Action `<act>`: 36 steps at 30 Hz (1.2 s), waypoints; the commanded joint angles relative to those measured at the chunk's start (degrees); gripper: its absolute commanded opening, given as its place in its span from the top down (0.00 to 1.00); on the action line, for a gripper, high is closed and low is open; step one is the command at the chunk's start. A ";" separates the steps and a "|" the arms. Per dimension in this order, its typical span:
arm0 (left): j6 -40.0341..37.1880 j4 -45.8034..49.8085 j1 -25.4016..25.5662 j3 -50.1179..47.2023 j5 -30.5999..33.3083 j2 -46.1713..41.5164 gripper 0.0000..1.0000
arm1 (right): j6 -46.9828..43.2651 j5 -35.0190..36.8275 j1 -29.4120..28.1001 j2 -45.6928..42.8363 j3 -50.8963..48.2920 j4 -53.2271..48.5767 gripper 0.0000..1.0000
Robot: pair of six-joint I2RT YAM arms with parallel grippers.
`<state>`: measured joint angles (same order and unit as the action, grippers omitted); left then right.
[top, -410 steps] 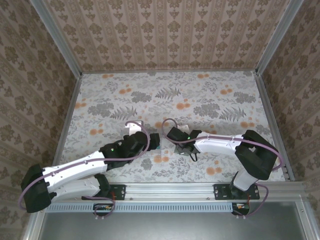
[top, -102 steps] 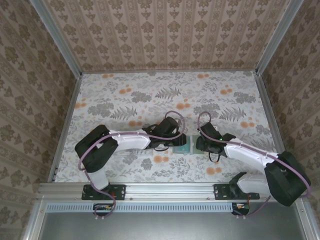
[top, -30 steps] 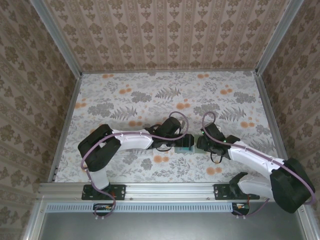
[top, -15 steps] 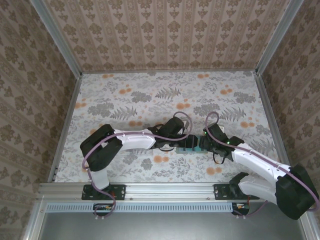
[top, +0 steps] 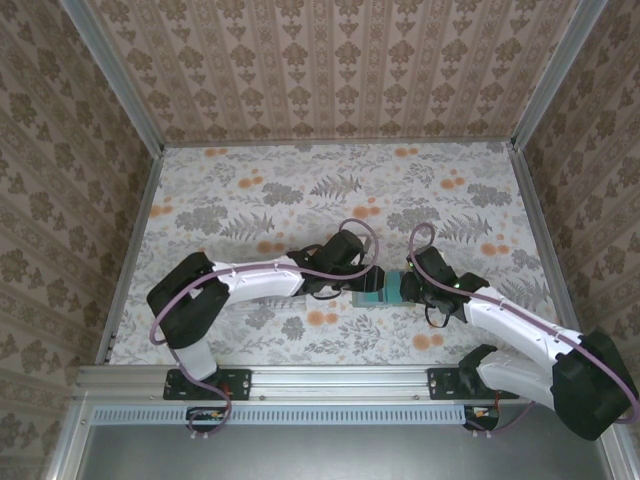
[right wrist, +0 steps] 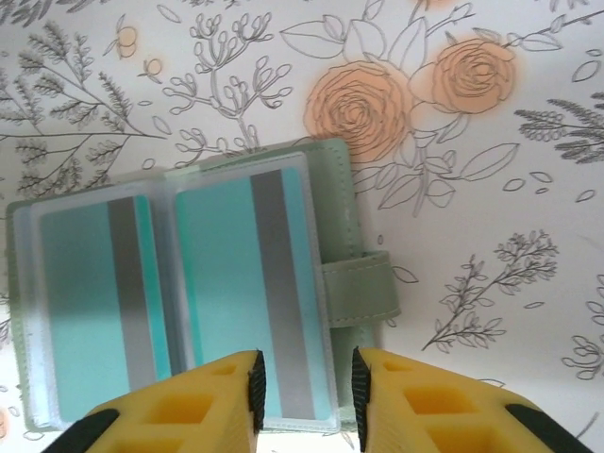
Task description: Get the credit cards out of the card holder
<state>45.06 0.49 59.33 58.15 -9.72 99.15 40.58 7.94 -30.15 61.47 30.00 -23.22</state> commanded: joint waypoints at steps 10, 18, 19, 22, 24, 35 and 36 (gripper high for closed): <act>0.93 0.58 -0.16 1.88 -0.69 4.16 0.72 | -3.05 -6.90 -0.17 4.90 3.29 4.68 0.73; 1.04 2.94 -0.48 1.66 1.32 5.08 0.83 | -2.56 -13.18 -0.17 8.33 3.33 10.16 0.73; 1.08 3.24 -0.48 1.55 1.64 5.17 0.84 | -2.37 -13.94 -0.17 8.80 3.24 11.13 0.73; 1.03 4.10 -0.49 1.37 2.31 5.48 0.87 | -1.58 -15.47 0.00 10.29 2.98 13.04 0.75; 1.03 4.81 -0.61 1.52 2.64 5.78 0.88 | -1.08 -16.44 0.24 11.71 2.87 14.32 0.76; 1.58 7.18 -0.76 2.08 3.30 7.72 0.89 | -0.24 -17.96 2.58 14.91 1.31 17.37 0.78; 1.66 7.29 -0.73 2.13 3.32 7.81 0.89 | -0.24 -18.65 2.91 15.21 1.14 17.81 0.78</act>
<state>45.89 4.75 59.05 59.40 -7.46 105.32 39.44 -8.56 -28.14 75.90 31.79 -7.53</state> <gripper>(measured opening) 0.113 0.220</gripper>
